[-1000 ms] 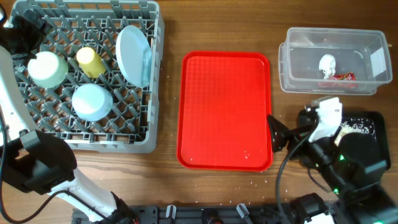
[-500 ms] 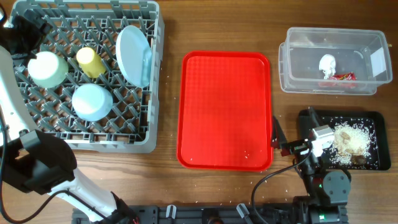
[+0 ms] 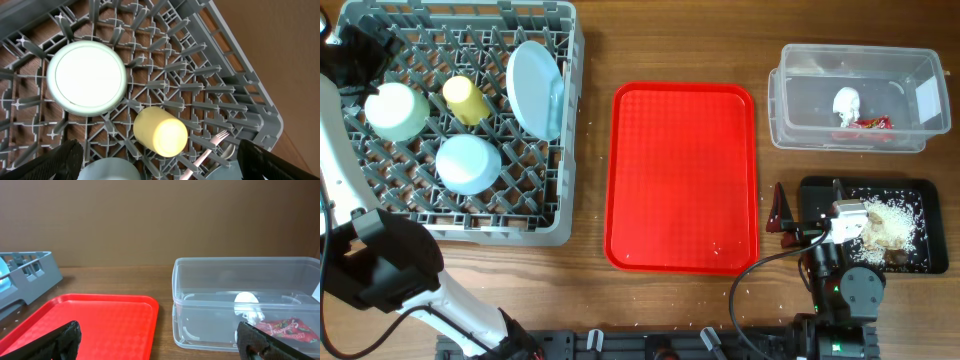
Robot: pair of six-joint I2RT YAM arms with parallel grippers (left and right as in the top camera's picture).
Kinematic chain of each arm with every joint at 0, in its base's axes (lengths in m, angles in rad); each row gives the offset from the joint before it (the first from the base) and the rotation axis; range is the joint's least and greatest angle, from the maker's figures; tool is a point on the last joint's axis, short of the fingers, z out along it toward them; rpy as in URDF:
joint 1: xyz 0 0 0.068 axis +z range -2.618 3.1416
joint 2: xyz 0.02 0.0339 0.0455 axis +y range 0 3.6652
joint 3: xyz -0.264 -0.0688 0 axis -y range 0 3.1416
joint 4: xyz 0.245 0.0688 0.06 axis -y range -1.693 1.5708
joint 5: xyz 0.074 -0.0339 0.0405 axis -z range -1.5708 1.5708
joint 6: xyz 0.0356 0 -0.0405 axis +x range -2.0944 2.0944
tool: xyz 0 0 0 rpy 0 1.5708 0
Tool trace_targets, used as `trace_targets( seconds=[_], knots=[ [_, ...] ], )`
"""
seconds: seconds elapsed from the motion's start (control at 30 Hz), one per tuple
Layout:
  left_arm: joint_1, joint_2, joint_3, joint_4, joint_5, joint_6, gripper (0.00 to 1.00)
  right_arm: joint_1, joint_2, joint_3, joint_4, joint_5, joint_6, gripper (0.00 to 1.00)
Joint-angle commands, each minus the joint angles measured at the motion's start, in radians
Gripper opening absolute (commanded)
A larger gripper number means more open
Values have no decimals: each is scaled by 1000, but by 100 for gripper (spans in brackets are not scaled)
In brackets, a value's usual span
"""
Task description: Sort waste into correct bins and load items into the dishwasher rack
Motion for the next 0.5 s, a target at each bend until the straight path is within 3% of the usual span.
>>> trace_targets(
  seconds=[0.0, 0.47],
  knots=[
    [5, -1, -1, 1, 1, -6, 100, -4, -14, -1, 4, 20, 0, 100],
    [4, 5, -1, -39, 1, 9, 100, -4, -14, -1, 4, 20, -1, 100]
  ],
)
